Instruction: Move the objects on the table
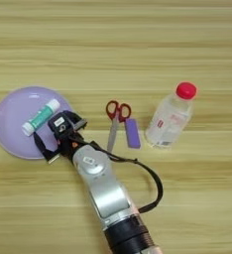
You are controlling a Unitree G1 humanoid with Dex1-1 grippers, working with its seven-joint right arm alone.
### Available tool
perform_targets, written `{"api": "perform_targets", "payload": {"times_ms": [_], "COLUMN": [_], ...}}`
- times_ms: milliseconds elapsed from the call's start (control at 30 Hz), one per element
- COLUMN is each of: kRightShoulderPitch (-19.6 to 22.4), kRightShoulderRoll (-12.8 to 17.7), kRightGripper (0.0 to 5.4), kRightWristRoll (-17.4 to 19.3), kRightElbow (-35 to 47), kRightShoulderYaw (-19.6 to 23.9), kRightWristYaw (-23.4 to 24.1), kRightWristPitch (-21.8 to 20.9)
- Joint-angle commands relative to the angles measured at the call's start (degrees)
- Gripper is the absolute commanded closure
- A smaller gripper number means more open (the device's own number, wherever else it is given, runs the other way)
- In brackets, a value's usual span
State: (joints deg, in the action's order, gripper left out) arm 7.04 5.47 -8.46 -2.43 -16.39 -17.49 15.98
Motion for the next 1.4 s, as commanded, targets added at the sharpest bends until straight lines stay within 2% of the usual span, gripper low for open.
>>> {"api": "perform_targets", "payload": {"times_ms": [33, 233, 600, 1100, 1400], "kRightShoulderPitch": [1.4, -0.8, -3.4, -4.0, -3.4], "kRightShoulderRoll": [2.0, 4.7, 9.2, 11.8, 10.7], "kRightGripper": [0.02, 0.02, 0.02, 0.02, 0.02], "kRightWristRoll": [1.0, 1.8, 1.4, 1.6, 1.5], "kRightElbow": [2.8, 6.7, 9.3, 11.1, 15.3], "kRightShoulderYaw": [1.4, 2.7, 4.9, 7.4, 6.4], "kRightWristYaw": [-1.7, -4.2, -5.4, -6.2, -5.9], "kRightWristPitch": [3.0, 6.2, 7.3, 8.0, 9.3]}}
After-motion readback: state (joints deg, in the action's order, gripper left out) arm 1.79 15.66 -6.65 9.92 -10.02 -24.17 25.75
